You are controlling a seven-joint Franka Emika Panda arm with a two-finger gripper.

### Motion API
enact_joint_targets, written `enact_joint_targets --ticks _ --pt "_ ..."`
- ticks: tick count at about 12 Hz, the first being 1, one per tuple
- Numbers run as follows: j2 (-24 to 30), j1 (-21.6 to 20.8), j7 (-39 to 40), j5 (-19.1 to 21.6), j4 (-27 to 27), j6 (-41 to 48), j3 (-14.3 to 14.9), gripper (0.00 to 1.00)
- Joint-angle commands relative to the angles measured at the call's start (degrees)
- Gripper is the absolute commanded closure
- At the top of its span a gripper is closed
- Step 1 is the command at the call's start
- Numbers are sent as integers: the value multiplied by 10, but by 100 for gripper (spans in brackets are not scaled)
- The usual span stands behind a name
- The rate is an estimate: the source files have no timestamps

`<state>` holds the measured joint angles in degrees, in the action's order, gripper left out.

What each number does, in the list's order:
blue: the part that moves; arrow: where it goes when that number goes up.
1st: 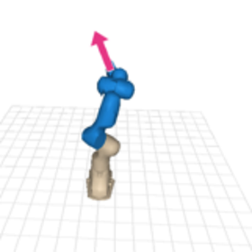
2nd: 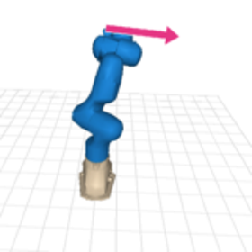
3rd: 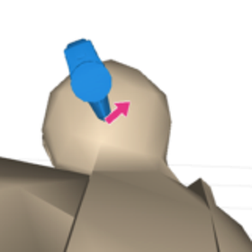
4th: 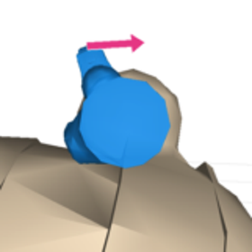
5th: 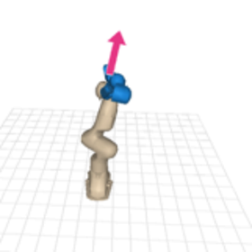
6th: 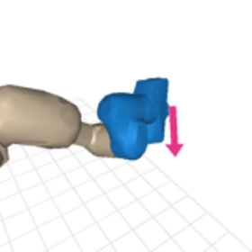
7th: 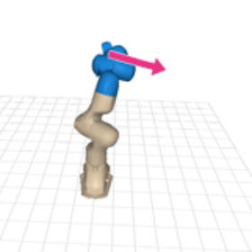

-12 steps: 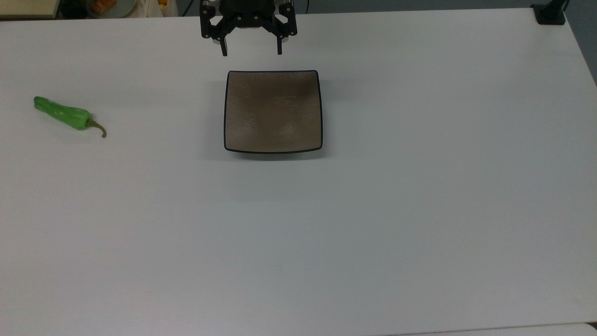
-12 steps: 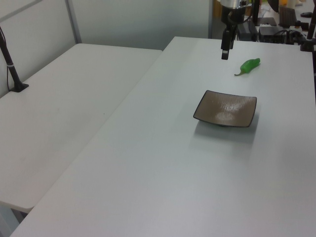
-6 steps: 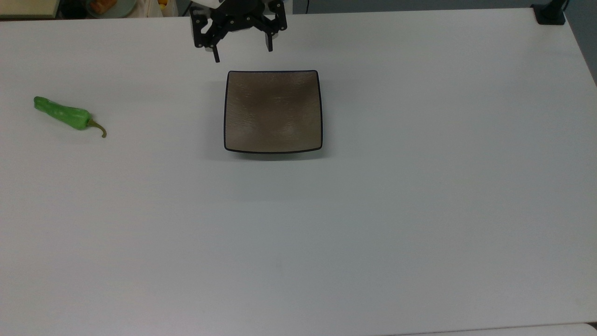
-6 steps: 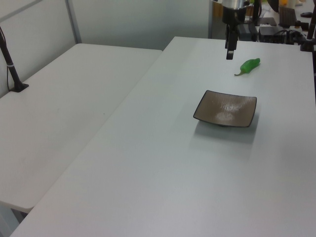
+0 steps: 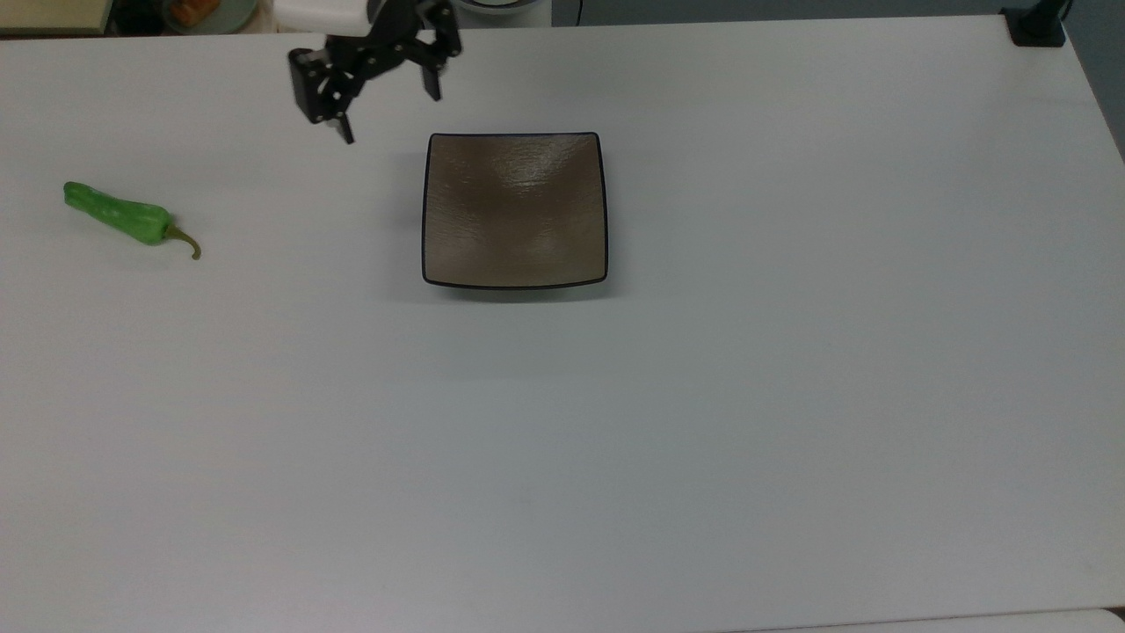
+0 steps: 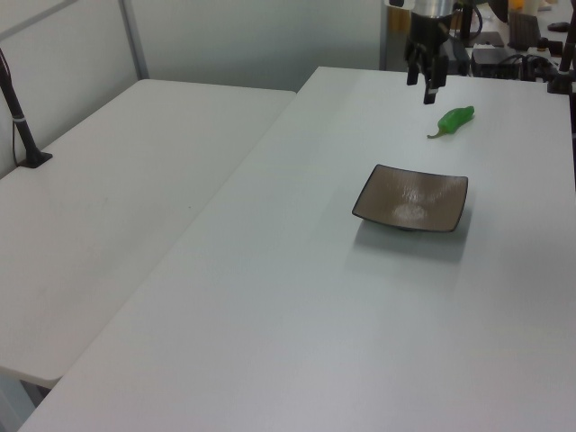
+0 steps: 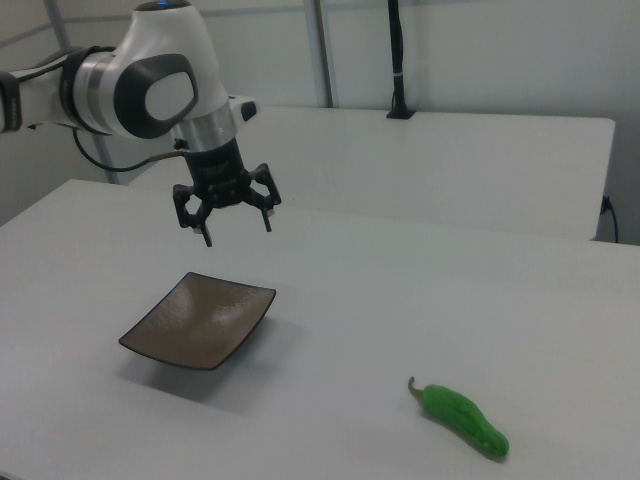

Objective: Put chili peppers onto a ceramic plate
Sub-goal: 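Move the open gripper over the green chili pepper and lower it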

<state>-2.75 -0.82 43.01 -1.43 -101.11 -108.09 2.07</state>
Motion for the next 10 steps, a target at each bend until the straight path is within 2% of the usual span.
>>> enact_joint_targets --ticks 1,5,7,10 --pt "3 12 125 -41 -31 -49 25 0" --pt "-10 47 242 -52 -51 -111 45 0" --pt "-25 55 278 -52 -52 -138 59 0" --pt "-53 73 302 -52 -52 -181 64 0"
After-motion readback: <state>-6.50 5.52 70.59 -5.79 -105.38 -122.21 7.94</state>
